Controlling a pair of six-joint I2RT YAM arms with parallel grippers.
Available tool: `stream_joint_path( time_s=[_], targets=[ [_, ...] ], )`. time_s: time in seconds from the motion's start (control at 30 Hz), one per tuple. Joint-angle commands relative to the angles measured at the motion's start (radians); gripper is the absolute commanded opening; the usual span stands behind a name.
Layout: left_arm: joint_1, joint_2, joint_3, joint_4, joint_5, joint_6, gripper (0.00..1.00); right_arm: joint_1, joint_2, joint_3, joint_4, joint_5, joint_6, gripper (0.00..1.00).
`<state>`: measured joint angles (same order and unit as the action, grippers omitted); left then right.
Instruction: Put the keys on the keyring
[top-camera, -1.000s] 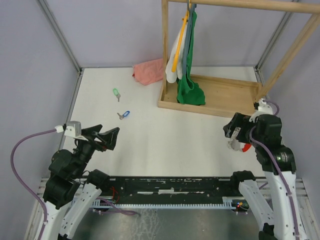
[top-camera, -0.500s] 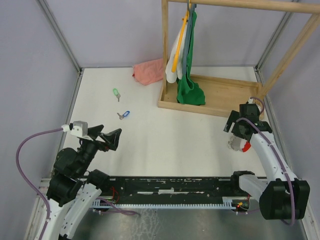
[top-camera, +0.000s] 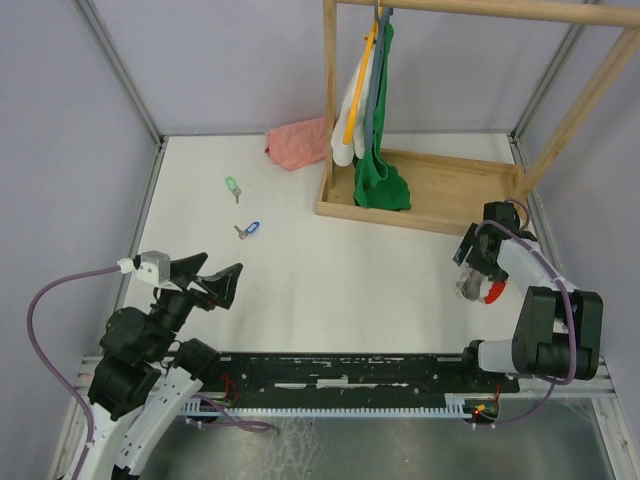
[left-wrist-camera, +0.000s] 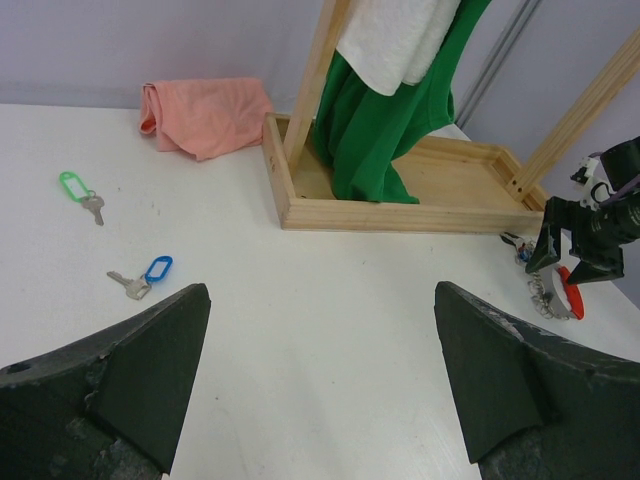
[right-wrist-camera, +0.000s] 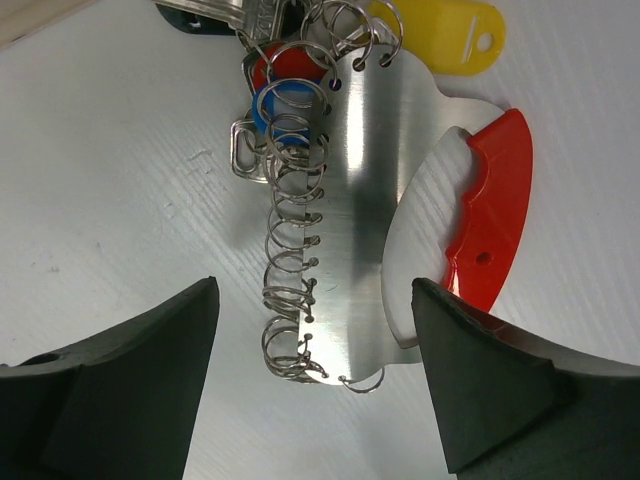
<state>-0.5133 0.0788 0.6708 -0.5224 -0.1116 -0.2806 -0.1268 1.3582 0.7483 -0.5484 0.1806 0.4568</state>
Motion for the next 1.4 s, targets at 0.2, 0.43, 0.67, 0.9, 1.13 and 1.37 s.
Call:
stream_joint_path(
  time_s=[0.2, 0.43, 0.67, 0.9, 1.13, 1.37],
  targets=[
    [-0.010, -0.016, -0.016, 0.066, -0.011, 0.055, 0.99, -0.044, 0.129, 0.063, 0.017, -0.081, -0.016, 0.81],
    [-0.011, -0.016, -0.017, 0.067, -0.011, 0.055, 0.99, -0.041, 0.152, 0.064, -0.001, -0.149, -0.007, 0.61],
    [-0.010, -0.017, -0.019, 0.070, -0.007, 0.054, 0.99, 0.103, 0.109, 0.031, -0.031, -0.166, 0.014, 0.52],
    [-0.009, -0.005, -0.020, 0.073, -0.001, 0.050, 0.99, 0.351, 0.125, 0.048, -0.031, -0.152, 0.082, 0.48],
    [-0.009, 0.026, -0.017, 0.076, 0.023, 0.034, 0.99, 0.629, 0.242, 0.202, -0.036, -0.098, 0.128, 0.45],
    [-0.009, 0.088, -0.020, 0.095, 0.083, -0.057, 0.99, 0.879, 0.397, 0.427, -0.082, -0.071, 0.061, 0.43]
  ],
)
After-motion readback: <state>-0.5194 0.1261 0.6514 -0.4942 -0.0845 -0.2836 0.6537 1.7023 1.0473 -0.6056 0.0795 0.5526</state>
